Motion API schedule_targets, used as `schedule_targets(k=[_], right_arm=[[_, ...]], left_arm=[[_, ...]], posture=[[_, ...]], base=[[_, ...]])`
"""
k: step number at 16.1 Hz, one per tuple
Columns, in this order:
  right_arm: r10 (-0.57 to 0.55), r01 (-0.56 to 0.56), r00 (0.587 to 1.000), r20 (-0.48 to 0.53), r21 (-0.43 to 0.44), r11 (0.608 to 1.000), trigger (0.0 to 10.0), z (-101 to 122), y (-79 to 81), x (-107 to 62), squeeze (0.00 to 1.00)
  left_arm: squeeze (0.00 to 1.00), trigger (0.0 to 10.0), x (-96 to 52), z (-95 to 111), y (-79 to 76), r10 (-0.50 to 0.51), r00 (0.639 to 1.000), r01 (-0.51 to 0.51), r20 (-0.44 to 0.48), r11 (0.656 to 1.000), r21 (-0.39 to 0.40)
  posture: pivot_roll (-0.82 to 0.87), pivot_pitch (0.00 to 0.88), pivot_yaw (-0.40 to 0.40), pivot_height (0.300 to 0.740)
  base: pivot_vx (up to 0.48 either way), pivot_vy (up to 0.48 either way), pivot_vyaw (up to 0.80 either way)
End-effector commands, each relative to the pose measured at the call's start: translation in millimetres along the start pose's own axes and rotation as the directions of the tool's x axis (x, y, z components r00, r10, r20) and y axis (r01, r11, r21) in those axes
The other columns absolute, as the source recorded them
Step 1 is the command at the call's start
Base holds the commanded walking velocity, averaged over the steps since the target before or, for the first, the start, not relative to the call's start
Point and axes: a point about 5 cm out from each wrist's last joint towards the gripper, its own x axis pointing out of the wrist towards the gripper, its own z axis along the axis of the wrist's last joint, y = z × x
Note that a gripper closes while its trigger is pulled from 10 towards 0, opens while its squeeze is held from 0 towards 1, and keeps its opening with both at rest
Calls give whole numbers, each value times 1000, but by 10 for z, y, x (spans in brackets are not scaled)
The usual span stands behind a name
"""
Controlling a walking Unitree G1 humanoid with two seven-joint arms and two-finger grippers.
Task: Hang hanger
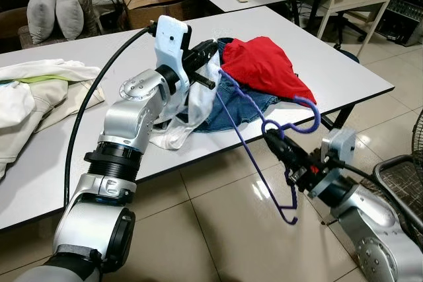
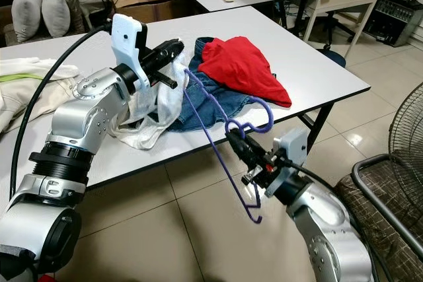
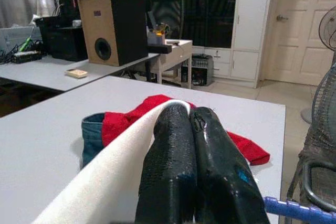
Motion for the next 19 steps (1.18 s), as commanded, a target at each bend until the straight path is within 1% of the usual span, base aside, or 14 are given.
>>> schedule_targets(k=[1, 2, 3, 4, 5, 7, 9, 11, 13, 14, 15, 16, 17, 19], right_arm=[[-3, 3, 1000, 30, 9, 1000, 10000, 63, -1, 19, 0], [1, -1, 1000, 24, 16, 1000, 10000, 55, -15, 60, 0], [20, -20, 1000, -24, 6, 1000, 10000, -4, -26, 110, 0], [25, -25, 999, -42, 4, 1000, 10000, -31, -34, 142, 0], [23, -23, 999, -34, 17, 1000, 10000, -28, -38, 165, 0], [18, -18, 1000, -19, 29, 999, 10000, -14, -49, 190, 0], [13, -12, 1000, -2, 53, 999, 10000, -2, -46, 195, 0], [3, -3, 1000, -6, 63, 998, 10000, -26, -44, 151, 0], [-27, 27, 1000, -6, 80, 996, 10000, -42, -64, 120, 0], [-61, 60, 998, 2, 96, 994, 10000, -42, -101, 105, 0], [-96, 95, 995, 8, 103, 990, 10000, -44, -148, 91, 0], [-139, 137, 990, 11, 107, 985, 10000, -43, -200, 80, 0], [-174, 170, 984, 21, 128, 977, 10000, -34, -244, 65, 0], [-197, 192, 980, 24, 147, 970, 10000, -31, -280, 40, 0]], left_arm=[[0, 0, 7, 1, -28, -24, 1000, 25, -11, 1000, 14], [0, 980, 20, -8, -91, -64, 998, 65, -14, 998, 15], [0, 10000, 46, 21, -137, -76, 997, 76, 5, 997, 7], [161, 10000, 56, 56, -146, -79, 997, 79, 24, 997, -3], [1000, 10000, 48, 79, -138, -89, 996, 89, 29, 996, -5], [1000, 10000, 25, 71, -100, -87, 996, 87, 8, 996, 10], [1000, 10000, -73, -43, 40, -42, 997, 47, -65, 996, 74], [1000, 10000, -153, -12, 210, 30, 998, -25, -53, 996, 91], [1000, 10000, -244, 64, 339, 50, 999, -49, -16, 997, 57], [1000, 10000, -314, 93, 387, 34, 999, -34, -2, 998, 49], [0, 10000, -406, 85, 410, -7, 1000, 8, -10, 1000, 29], [0, 10000, -509, 27, 400, -61, 997, 62, -49, 998, 15], [0, 10000, -617, -81, 363, -124, 985, 126, -117, 992, 11], [0, 10000, -817, -379, 242, -235, 928, 237, -289, 971, -29]], posture=[[-230, 0, 61, 740], [-230, 0, 62, 740], [-225, 0, 59, 740], [-220, 0, 53, 740], [-214, 0, 48, 740], [-210, 0, 42, 740], [-212, 0, 36, 740], [-213, 0, 36, 740], [-213, 0, 31, 740], [-213, 0, 31, 740], [-209, 0, 31, 740], [-210, 0, 34, 740], [-205, 0, 31, 740], [-202, 0, 26, 740]], base=[[0, 0, 0], [0, 0, 0], [0, 0, 0], [0, 0, 0], [0, 0, 0], [0, 0, 0], [0, 0, 0], [0, 0, 0], [0, 0, 0], [0, 0, 0], [0, 0, 0], [0, 0, 0], [0, 0, 0], [0, 0, 0]])
